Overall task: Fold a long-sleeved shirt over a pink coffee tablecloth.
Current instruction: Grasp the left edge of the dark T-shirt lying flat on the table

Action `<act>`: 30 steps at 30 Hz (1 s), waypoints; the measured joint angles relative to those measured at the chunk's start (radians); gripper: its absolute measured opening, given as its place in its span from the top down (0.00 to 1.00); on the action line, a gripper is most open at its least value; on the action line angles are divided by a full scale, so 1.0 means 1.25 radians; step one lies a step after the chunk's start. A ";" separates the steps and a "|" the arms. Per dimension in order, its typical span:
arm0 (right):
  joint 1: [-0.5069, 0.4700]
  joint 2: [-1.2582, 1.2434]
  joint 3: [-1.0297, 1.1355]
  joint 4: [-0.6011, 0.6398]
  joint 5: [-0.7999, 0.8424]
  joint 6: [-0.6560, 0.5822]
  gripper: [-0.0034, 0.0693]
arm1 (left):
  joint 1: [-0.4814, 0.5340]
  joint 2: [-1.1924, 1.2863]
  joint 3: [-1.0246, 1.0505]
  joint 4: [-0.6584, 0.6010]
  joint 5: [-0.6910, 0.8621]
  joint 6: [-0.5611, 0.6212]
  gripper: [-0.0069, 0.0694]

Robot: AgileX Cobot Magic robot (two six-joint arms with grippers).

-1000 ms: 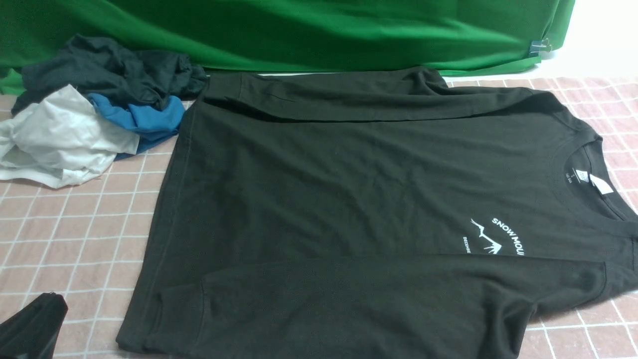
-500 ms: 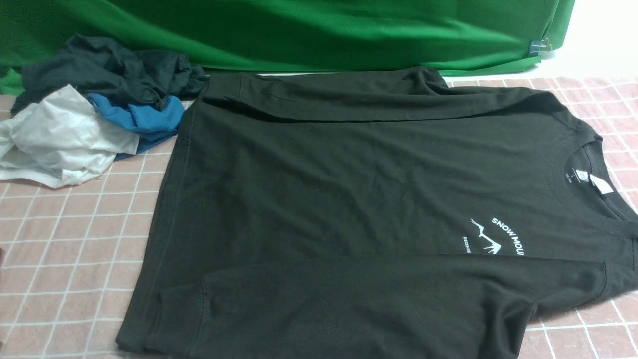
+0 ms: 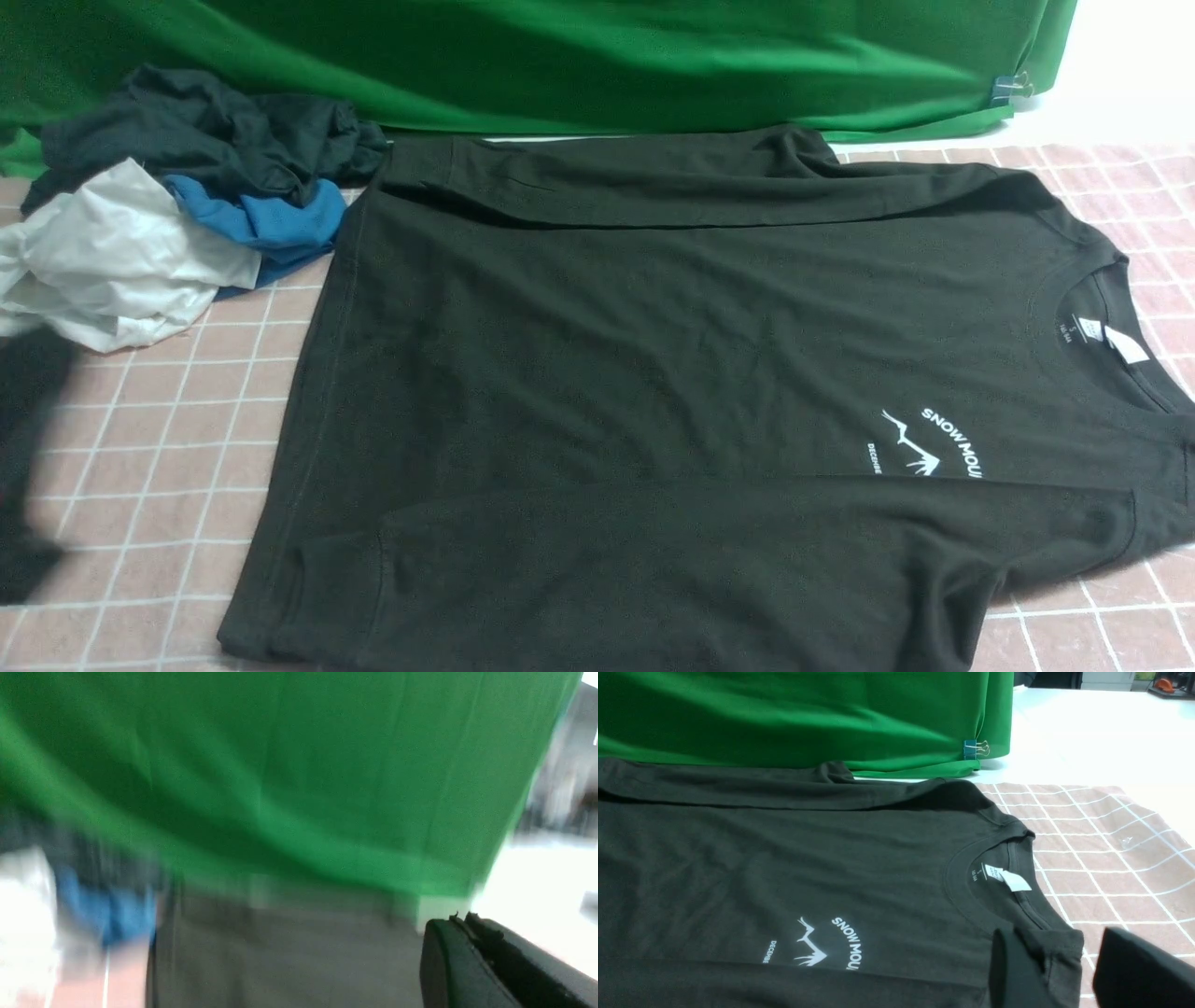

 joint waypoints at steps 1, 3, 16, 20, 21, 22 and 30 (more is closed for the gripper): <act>0.000 0.000 0.000 0.000 -0.001 0.000 0.62 | -0.030 0.066 -0.023 -0.009 0.073 0.042 0.88; 0.000 0.000 0.000 0.000 -0.013 0.016 0.62 | -0.072 0.194 -0.063 -0.043 0.212 0.144 0.88; 0.003 0.000 -0.003 0.133 -0.188 0.475 0.62 | -0.075 0.545 -0.228 -0.239 0.428 0.427 0.88; 0.040 0.028 -0.085 0.139 -0.050 0.444 0.62 | 0.011 0.585 -0.250 -0.310 0.457 0.507 0.88; 0.075 0.060 -0.159 0.139 0.026 0.387 0.62 | 0.052 0.606 -0.254 -0.346 0.471 0.556 0.88; 0.104 0.102 -0.219 0.139 0.110 0.318 0.62 | 0.091 0.624 -0.257 -0.374 0.479 0.588 0.88; 0.293 0.383 -0.564 0.139 0.542 0.042 0.62 | 0.186 0.747 -0.257 -0.349 0.431 0.675 0.86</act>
